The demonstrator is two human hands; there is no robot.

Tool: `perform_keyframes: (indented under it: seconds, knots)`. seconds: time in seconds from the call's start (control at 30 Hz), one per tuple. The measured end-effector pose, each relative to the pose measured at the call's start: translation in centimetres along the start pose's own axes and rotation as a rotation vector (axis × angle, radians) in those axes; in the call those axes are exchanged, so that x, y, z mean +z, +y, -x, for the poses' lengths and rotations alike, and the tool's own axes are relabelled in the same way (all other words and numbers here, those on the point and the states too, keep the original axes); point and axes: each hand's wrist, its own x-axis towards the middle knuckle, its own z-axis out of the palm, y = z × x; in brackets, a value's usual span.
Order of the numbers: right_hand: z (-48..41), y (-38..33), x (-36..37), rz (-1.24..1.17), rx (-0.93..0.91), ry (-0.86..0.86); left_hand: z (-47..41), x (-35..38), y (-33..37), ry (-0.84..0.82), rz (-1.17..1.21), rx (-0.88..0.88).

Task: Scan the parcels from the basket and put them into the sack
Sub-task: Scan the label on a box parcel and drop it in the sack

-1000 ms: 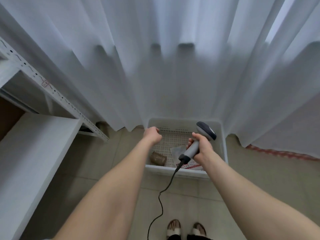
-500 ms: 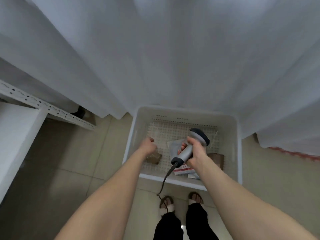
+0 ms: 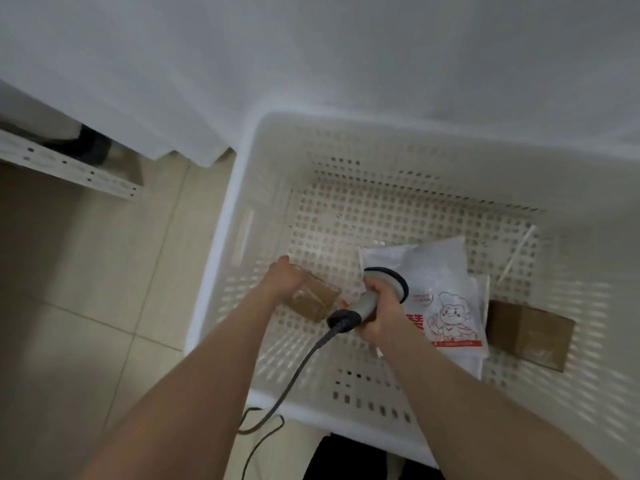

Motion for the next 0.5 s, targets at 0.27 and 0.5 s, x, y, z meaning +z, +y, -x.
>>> perform_keyframes:
  seconds: [0.27, 0.5]
  knots:
    - [-7.6, 1.2, 1.1, 0.181, 0.058, -0.050, -5.7, 3.4, -2.6, -0.057, 0.263, -0.126]
    - [-2.3, 0.0, -0.8, 0.138, -0.053, 0.018, -1.5, 2.3, -1.4, 0.092, 0.577, -0.147]
